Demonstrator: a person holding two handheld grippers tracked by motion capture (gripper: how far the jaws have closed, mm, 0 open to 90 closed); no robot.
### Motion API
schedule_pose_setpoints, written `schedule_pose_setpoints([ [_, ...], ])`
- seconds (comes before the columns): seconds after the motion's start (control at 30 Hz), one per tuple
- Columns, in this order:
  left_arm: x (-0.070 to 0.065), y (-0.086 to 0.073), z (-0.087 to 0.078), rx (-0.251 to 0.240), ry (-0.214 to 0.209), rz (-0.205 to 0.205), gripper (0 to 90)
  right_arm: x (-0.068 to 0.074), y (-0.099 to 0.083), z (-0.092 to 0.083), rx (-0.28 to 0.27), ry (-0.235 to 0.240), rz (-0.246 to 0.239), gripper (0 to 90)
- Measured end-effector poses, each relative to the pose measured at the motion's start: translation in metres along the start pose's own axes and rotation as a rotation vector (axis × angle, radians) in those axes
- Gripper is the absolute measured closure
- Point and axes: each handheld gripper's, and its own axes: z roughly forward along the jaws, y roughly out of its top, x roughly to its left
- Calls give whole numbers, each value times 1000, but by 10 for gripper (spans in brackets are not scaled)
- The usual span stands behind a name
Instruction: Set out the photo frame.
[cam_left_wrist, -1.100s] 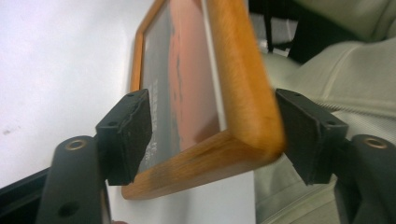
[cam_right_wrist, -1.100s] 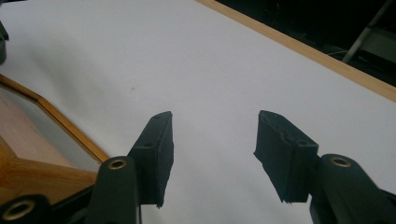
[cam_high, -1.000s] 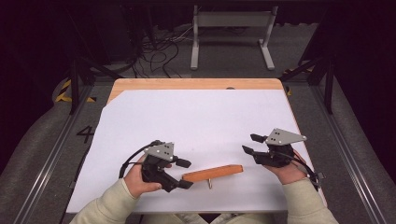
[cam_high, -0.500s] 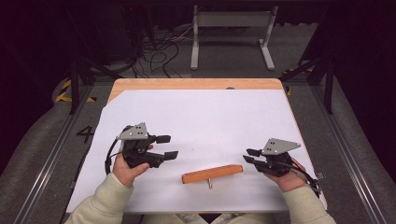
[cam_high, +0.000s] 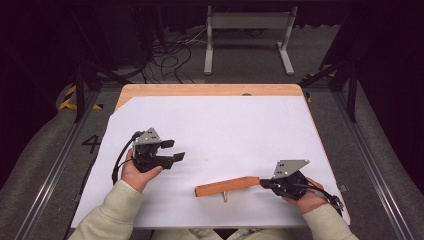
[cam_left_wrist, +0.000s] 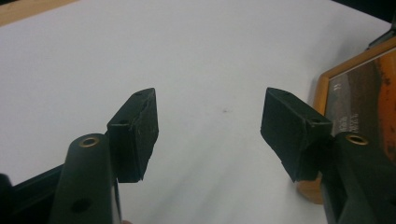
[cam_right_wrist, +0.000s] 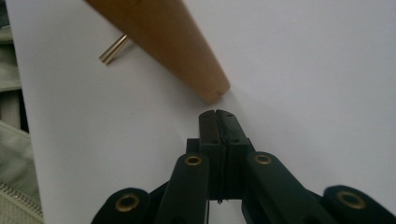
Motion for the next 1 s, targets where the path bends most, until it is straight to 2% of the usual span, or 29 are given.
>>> schedule_pose_setpoints([
  [0.2, 2, -3, 9, 46, 2, -2, 367, 5, 3, 12, 27, 43, -12, 900],
  [0.4, -1, -3, 15, 77, -12, 8, 365, 5, 5, 25, 26, 31, 2, 900],
  [0.63, -3, -4, 15, 84, -17, 13, 365, 5, 7, 30, 25, 38, 13, 900],
  [1.0, -2, -10, 14, 99, -7, 7, 365, -7, 22, 41, -25, 10, 61, 900],
])
